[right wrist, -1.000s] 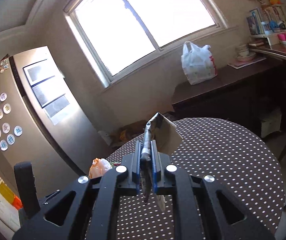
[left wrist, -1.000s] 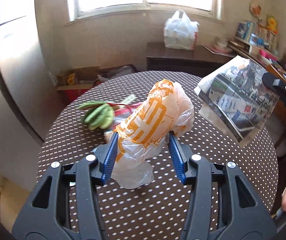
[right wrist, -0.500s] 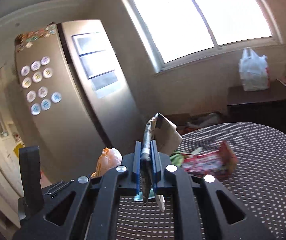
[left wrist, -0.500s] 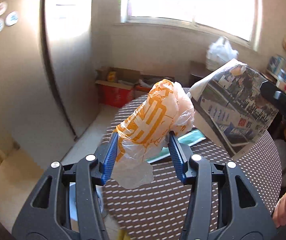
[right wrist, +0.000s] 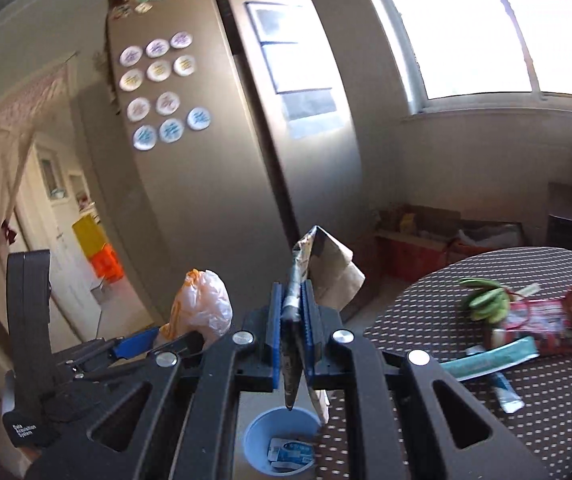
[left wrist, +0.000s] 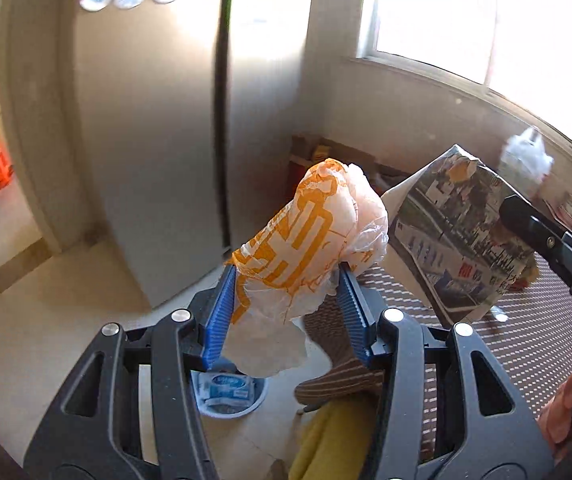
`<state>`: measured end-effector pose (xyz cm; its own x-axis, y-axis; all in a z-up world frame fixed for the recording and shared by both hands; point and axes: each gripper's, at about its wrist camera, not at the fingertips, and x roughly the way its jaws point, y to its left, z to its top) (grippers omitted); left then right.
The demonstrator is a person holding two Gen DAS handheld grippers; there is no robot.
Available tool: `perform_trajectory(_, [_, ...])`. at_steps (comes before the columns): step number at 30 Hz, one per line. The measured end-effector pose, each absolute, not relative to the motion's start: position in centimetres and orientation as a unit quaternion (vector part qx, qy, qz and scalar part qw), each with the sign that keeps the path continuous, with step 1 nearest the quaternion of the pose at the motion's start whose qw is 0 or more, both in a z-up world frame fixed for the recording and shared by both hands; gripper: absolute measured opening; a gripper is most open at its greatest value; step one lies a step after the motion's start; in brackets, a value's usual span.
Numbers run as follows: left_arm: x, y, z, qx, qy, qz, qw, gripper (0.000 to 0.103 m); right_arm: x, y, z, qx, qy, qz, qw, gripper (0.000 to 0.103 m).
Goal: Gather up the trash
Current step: 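Carry the newspaper and plastic bag over the blue bucket and open both grippers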
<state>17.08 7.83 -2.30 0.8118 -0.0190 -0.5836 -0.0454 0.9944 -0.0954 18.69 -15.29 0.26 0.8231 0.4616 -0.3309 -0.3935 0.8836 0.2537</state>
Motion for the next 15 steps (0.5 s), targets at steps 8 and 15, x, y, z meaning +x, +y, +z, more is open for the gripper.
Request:
perform_trajectory(8, [17.4,13.8,-5.1,-0.086,0.336,0.051,0.936,0.050,21.5,-7.6,-2.2,0.056,0.242,0.274,0.929,0.010])
perform_trajectory(15, [20.9,16.6,-8.7,-0.107,0.381,0.065,0.916,0.051,24.7,-3.4,-5.4,0.037,0.291,0.278,0.915,0.010])
